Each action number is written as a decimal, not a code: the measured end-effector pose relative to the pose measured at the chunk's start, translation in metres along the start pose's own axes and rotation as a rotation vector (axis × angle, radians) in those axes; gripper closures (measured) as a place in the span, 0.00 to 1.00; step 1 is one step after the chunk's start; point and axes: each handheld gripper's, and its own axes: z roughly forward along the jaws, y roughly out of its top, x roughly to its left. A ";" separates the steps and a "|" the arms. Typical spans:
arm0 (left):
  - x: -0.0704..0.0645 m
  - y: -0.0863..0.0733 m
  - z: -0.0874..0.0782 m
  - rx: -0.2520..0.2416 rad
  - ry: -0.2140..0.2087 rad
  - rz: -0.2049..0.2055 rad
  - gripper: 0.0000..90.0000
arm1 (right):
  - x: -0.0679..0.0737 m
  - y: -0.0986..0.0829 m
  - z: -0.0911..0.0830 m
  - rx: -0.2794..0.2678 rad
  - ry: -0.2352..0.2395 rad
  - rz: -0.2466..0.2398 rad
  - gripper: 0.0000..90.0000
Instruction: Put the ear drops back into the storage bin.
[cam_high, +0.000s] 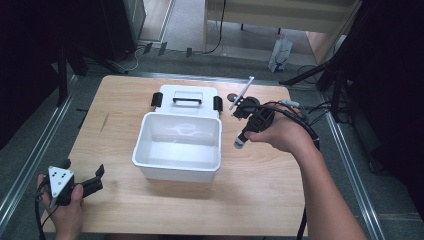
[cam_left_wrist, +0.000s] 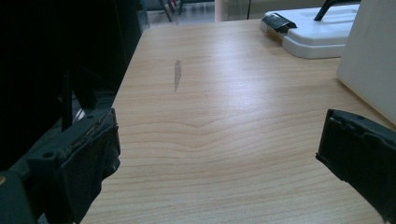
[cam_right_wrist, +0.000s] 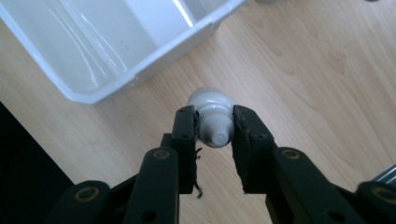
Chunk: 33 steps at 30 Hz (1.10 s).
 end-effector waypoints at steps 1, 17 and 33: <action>0.000 0.000 0.000 0.000 -0.001 0.000 0.00 | 0.001 0.003 -0.002 -0.002 -0.001 -0.003 0.80; 0.000 0.000 0.000 0.002 -0.005 -0.001 0.00 | 0.024 0.045 -0.014 -0.026 0.005 -0.087 0.80; 0.000 0.000 0.001 0.002 -0.009 -0.002 0.00 | 0.037 0.061 0.005 -0.005 0.022 -0.145 0.80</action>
